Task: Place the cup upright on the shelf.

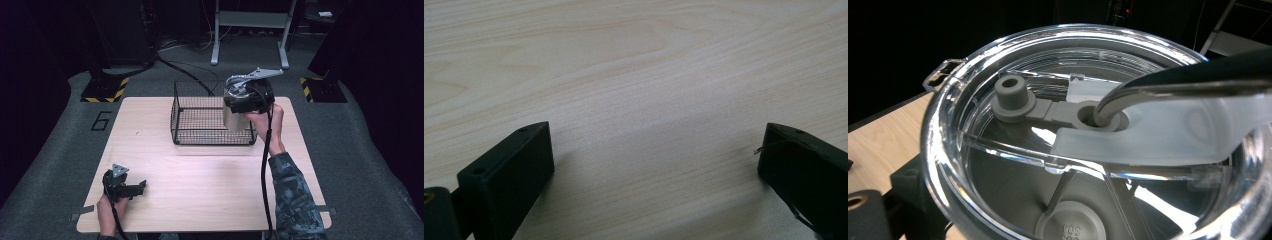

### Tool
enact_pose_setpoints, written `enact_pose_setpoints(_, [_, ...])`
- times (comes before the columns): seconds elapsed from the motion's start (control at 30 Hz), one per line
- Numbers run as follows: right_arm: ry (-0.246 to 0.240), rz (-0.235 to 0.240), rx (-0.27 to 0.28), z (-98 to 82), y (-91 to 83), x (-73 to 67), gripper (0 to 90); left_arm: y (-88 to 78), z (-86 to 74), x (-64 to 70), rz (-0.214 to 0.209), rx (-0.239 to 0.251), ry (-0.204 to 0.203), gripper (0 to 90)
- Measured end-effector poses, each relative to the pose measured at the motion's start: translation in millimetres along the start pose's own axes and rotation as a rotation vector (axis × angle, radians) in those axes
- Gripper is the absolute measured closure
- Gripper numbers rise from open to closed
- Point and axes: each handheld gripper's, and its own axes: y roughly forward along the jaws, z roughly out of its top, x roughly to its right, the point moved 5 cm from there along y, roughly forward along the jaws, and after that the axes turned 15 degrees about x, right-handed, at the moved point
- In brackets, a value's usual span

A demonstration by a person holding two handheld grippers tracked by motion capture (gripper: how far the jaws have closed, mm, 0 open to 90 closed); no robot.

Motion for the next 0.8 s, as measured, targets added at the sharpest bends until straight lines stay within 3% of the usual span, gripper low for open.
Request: enact_pose_setpoints(0.8, [0.03,-0.036,-0.023,1.6,37.9,12.7,3.7,-0.6,-0.2,-0.4,-0.005,-0.008,0.009,1.4])
